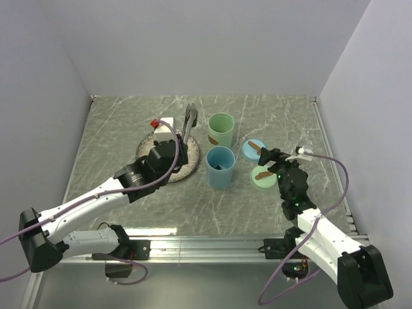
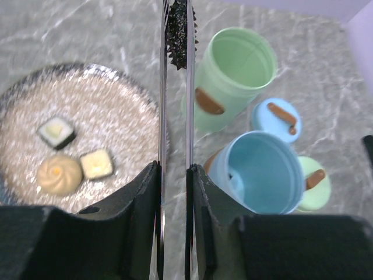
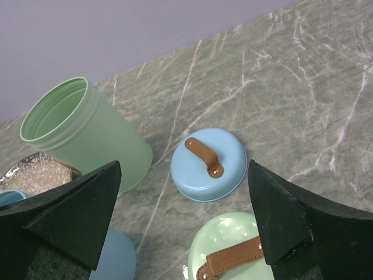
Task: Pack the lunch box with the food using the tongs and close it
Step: Place the food into the lunch box
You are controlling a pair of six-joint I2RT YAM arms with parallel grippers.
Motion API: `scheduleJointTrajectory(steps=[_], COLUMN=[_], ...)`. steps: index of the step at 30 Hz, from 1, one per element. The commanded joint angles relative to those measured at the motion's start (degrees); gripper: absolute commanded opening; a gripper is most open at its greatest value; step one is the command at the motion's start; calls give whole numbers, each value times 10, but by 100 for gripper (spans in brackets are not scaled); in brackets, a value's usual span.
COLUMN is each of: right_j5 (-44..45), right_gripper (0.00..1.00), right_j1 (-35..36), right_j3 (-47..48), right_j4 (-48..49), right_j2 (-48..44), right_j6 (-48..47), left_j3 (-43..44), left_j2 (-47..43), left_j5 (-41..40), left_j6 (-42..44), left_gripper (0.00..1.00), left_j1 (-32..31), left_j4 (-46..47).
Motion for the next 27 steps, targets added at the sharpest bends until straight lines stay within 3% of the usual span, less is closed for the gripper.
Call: scheduleJointTrajectory(steps=[1, 16, 27], right_j5=[2, -3, -9], right_gripper=[96, 96, 96], right_j1=[4, 4, 4], right_j3=[13, 22, 27], right_j4=[23, 34, 42], right_j2=[6, 26, 42], right_j6=[0, -2, -2], left_j3=[56, 143, 139], left_j2=[17, 142, 178], left_j5=[24, 131, 162], left_j6=[58, 111, 110], left_gripper=[21, 21, 21], left_j1=[3, 31, 37], left_j4=[69, 126, 133])
